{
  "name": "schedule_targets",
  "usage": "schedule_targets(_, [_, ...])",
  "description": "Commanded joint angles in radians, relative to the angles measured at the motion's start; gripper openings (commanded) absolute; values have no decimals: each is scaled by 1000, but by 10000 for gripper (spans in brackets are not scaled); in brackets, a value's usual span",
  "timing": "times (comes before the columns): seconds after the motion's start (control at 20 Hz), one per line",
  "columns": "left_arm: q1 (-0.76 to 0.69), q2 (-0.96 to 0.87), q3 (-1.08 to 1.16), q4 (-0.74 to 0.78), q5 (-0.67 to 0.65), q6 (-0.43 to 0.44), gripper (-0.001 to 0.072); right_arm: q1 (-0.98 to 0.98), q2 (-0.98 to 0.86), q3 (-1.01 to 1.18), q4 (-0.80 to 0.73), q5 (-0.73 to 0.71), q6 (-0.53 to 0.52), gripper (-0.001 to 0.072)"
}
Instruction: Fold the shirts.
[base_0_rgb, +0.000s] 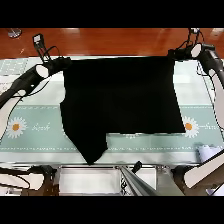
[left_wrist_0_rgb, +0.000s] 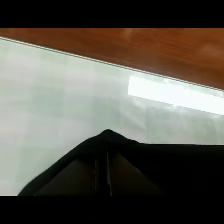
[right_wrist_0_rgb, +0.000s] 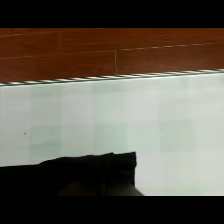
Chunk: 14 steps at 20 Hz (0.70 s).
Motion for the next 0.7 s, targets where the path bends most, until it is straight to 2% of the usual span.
schedule_targets(0.0, [-34,-50,0,-2,60,-2,25,-3,-16,1,27,15,2,32])
schedule_targets(0.2, [-33,-49,1,-2,18,-1,25,-3,-27,0,23,100,2,32])
schedule_targets(0.3, [-18,-6,1,-2,-72,1,25,-3,-12,1,21,186,-3,32])
schedule_targets(0.4, [7,57,1,-2,-243,2,26,-3,12,1,3,296,-20,32])
schedule_targets(0.5, [40,108,1,-2,-481,13,26,-7,36,1,-22,409,-20,32])
schedule_targets(0.65, [82,104,-3,18,-755,12,26,-10,42,0,-32,563,-27,32])
